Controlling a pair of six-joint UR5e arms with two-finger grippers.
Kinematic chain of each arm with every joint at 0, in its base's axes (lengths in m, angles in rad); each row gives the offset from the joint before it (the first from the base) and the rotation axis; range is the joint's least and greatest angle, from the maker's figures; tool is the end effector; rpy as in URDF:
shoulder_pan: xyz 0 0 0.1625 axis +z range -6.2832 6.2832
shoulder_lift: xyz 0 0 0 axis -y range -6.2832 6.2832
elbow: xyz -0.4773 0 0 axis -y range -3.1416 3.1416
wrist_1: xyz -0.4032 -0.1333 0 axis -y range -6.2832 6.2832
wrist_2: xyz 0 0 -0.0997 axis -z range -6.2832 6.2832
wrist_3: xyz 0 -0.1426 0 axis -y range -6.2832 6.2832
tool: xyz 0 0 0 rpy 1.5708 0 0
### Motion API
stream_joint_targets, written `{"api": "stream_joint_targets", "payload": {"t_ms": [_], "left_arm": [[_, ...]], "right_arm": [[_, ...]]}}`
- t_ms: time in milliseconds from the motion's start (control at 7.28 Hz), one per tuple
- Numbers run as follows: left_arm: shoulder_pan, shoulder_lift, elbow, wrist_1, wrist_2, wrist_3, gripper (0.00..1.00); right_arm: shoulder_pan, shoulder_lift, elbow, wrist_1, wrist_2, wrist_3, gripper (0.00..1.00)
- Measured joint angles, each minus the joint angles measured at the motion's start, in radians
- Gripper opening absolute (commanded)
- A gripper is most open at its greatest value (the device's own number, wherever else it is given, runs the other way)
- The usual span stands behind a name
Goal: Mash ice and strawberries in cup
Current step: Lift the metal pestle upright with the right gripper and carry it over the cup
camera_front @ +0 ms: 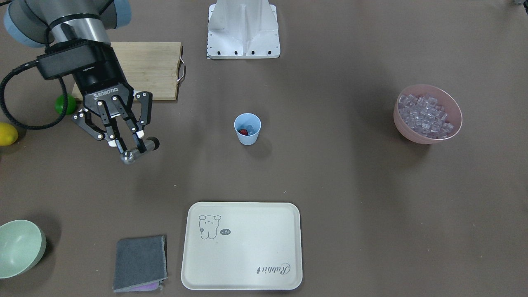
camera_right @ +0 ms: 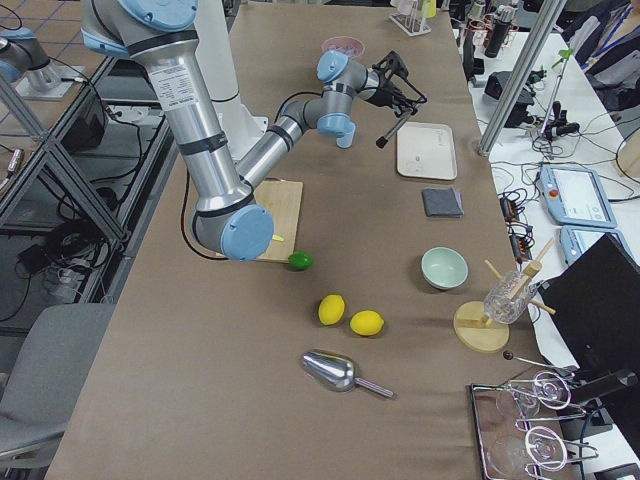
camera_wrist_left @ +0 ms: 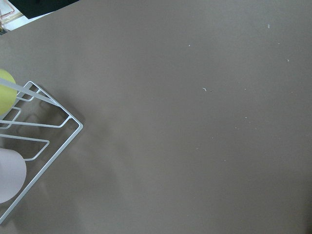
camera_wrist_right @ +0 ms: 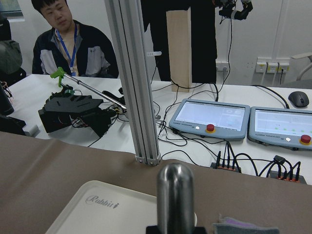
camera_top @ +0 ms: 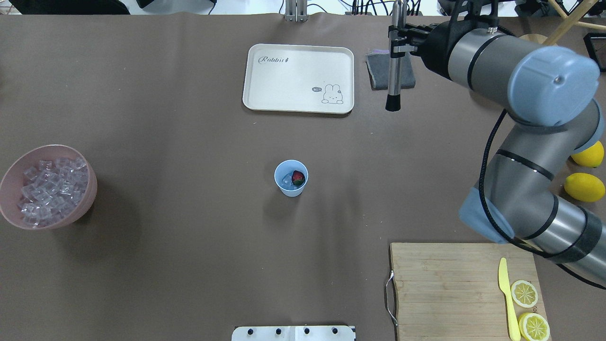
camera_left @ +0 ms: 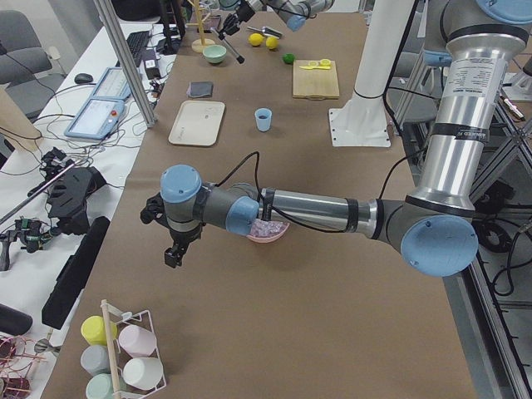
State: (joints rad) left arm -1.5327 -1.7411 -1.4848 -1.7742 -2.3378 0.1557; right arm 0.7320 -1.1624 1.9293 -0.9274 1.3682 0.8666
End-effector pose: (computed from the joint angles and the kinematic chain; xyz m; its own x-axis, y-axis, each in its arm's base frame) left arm -0.0112 -0.6083 0.6691 0.6977 0.3701 -0.6134 -0.1465 0.9118 0.3835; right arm -0.3631 -0.5440 0.2447 0.6101 -0.3044 0.7315 -0.5346 0.5233 0.6636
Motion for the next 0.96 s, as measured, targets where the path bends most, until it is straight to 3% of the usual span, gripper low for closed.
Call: {"api": "stream_joint_targets", "payload": {"t_ms": [550,962], "left_arm": [[-0.003,0.010,0.010,-0.009,-0.005,-0.016,0.97],[-0.002,0.009,0.028,-0.010,-0.006,-0.016,0.97]], "right_arm": [[-0.232,0.074,-0.001,0.053,-0.394,0.044,0.00],[-0.335,0.102,-0.060,0.153,-0.575,0.043,0.00]]}}
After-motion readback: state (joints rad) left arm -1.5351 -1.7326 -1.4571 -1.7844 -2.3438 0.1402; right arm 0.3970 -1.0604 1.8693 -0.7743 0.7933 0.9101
